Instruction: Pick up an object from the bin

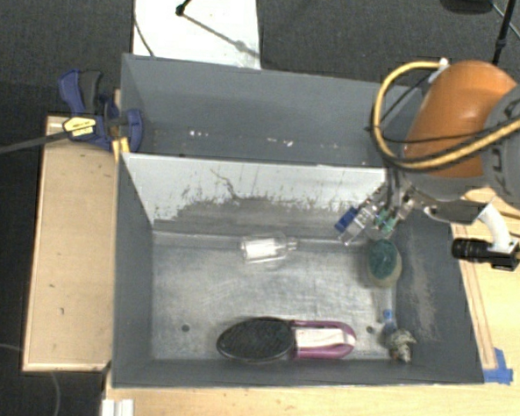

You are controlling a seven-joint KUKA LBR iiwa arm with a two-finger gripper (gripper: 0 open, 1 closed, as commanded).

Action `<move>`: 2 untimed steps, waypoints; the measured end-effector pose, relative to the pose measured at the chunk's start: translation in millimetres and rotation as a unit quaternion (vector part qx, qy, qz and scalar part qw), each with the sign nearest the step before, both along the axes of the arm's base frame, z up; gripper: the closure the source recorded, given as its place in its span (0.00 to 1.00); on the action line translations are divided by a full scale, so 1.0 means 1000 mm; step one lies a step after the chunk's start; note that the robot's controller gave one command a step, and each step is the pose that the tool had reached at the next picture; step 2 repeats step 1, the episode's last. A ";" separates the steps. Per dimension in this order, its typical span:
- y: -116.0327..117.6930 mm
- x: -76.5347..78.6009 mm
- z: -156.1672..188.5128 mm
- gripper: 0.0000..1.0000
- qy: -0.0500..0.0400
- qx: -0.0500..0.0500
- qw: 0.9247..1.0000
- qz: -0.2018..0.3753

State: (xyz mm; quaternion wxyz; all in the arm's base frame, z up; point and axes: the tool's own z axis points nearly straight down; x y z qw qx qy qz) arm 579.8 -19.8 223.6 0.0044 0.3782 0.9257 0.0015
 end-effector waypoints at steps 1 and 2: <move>0.010 -0.046 -0.012 1.00 0.004 -0.001 0.986 0.165; 0.010 -0.046 -0.012 1.00 0.004 -0.001 0.986 0.165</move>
Offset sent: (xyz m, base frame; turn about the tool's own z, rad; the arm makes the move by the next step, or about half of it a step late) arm -0.0458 0.0096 -0.0121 -0.3320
